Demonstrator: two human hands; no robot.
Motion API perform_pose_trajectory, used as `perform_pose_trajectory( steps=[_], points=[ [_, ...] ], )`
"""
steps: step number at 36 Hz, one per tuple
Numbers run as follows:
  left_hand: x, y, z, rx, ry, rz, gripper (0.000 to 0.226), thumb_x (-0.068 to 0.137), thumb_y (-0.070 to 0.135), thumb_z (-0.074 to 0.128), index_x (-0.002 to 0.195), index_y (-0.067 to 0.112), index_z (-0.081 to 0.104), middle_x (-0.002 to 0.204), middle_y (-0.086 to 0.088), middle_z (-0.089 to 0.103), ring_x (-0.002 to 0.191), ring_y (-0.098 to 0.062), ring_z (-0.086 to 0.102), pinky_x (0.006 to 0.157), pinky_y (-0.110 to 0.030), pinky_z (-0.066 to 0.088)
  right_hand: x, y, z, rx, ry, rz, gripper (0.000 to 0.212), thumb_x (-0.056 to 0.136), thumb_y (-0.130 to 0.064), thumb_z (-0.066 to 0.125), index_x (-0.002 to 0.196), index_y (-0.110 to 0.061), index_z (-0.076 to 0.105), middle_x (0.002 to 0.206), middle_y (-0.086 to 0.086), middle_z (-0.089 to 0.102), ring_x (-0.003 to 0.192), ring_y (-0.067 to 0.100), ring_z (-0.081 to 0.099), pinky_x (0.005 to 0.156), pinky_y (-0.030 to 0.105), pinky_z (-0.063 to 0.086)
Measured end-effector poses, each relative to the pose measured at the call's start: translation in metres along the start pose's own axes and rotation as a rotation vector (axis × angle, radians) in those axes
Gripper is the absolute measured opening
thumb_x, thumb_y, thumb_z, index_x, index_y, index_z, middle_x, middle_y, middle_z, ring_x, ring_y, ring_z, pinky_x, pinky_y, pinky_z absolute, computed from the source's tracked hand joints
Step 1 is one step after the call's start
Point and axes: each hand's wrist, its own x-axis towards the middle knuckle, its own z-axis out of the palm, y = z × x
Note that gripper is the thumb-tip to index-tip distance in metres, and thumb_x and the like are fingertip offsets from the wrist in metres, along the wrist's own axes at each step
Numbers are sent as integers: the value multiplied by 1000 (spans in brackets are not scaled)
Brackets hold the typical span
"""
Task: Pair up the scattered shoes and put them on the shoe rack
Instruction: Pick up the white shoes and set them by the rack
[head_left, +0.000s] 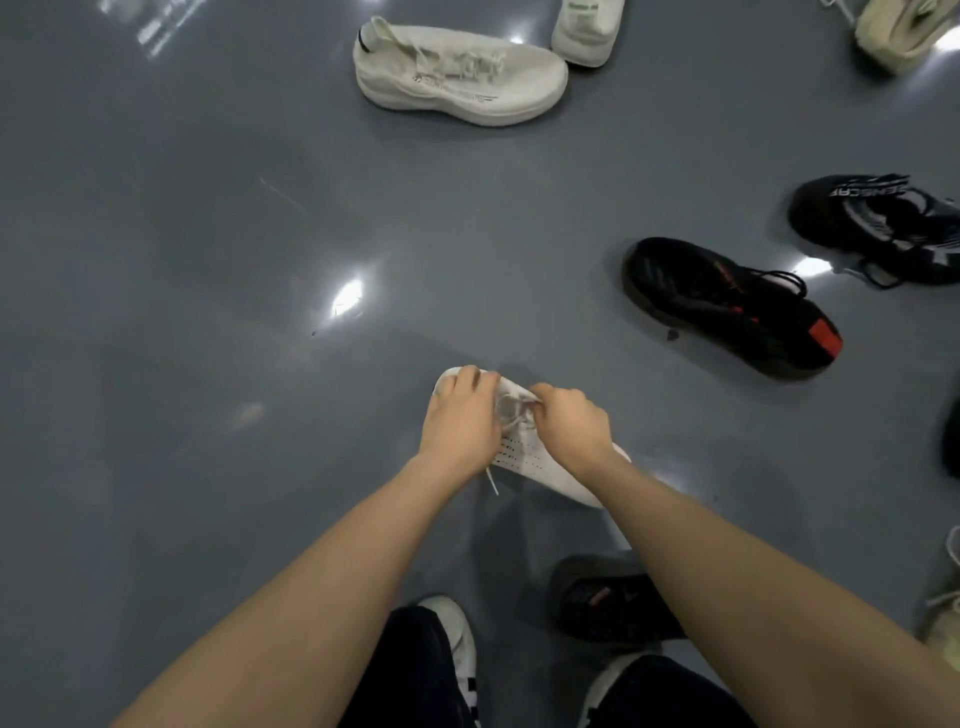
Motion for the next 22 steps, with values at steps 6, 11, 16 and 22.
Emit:
perform_pose_trajectory(
  steps=[6, 11, 16, 22],
  points=[
    [-28, 16, -33, 72, 51, 33, 56, 90, 14, 47, 142, 13, 27, 149, -9, 19, 138, -28, 19, 112, -35, 24, -32, -13, -34, 75, 59, 8, 24, 92, -8, 34, 97, -13, 57, 84, 7, 64, 80, 30, 60, 62, 33, 41],
    [-66, 43, -86, 12, 154, -57, 69, 91, 20, 49, 148, 5, 13, 153, -14, 11, 135, -31, 26, 107, -35, 29, -72, -40, -91, 195, 149, 0, 22, 94, -10, 33, 81, -8, 51, 72, 8, 59, 70, 30, 57, 56, 34, 38],
    [-106, 69, -155, -106, 180, -168, 70, 93, 28, 48, 147, 2, 12, 140, -14, 36, 122, -31, 40, 101, -37, 32, -115, -77, -162, 389, 227, 41, 35, 98, -17, 36, 63, -22, 36, 61, -2, 46, 61, 20, 43, 50, 29, 27],
    [-142, 91, -232, -153, 159, -148, 83, 91, 43, 51, 149, 5, 5, 137, -13, 46, 120, -34, 45, 99, -41, 33, -157, -126, -232, 567, 337, 77, 35, 98, -21, 43, 63, -19, 37, 61, -5, 45, 57, 14, 42, 57, 30, 32]
  ],
)
